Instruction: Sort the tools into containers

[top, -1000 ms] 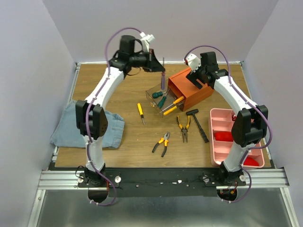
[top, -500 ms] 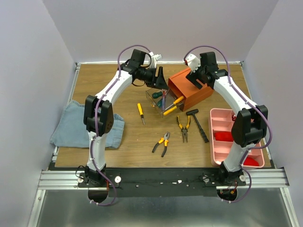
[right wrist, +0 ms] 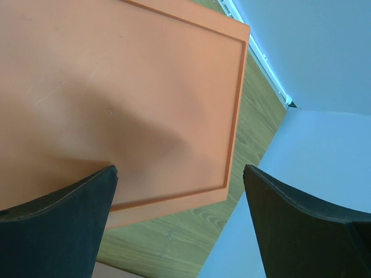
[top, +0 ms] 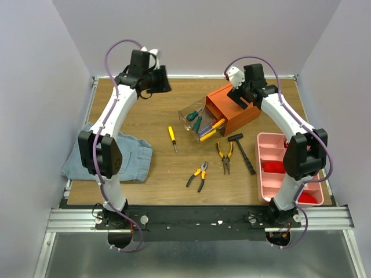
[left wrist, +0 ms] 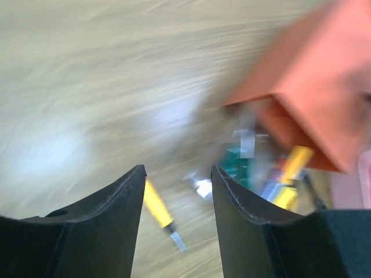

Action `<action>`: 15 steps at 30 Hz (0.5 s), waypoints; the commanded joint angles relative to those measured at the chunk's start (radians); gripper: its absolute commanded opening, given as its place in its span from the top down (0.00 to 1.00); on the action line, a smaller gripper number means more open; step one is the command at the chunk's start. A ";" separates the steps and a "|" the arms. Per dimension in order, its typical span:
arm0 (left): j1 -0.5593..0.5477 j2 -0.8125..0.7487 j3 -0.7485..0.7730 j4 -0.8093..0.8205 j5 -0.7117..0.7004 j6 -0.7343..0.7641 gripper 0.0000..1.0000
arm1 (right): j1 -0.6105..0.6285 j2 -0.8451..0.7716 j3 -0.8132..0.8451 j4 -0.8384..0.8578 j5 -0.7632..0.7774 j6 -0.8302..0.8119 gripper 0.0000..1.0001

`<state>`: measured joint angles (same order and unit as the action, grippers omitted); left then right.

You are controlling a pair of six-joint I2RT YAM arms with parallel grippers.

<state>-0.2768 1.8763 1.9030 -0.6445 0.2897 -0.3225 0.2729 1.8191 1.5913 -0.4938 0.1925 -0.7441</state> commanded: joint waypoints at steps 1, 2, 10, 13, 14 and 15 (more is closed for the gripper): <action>0.057 0.024 -0.218 -0.093 -0.161 -0.141 0.38 | 0.018 0.074 -0.059 -0.186 -0.039 0.015 0.00; 0.059 0.026 -0.240 -0.086 -0.109 -0.147 0.38 | 0.017 0.075 -0.056 -0.187 -0.036 0.014 0.00; 0.041 0.164 -0.254 -0.061 0.100 -0.106 0.34 | 0.015 0.065 -0.082 -0.189 -0.034 0.011 0.00; 0.027 0.204 -0.216 -0.084 0.085 -0.084 0.34 | 0.017 0.059 -0.093 -0.186 -0.031 0.006 0.00; 0.022 0.213 -0.210 -0.090 0.069 -0.082 0.33 | 0.017 0.059 -0.091 -0.186 -0.031 0.006 0.00; 0.010 0.237 -0.203 -0.105 0.056 -0.081 0.33 | 0.017 0.062 -0.090 -0.183 -0.031 0.005 0.00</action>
<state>-0.2409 2.0785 1.6382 -0.7147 0.3347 -0.4328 0.2749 1.8137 1.5784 -0.4824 0.1944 -0.7467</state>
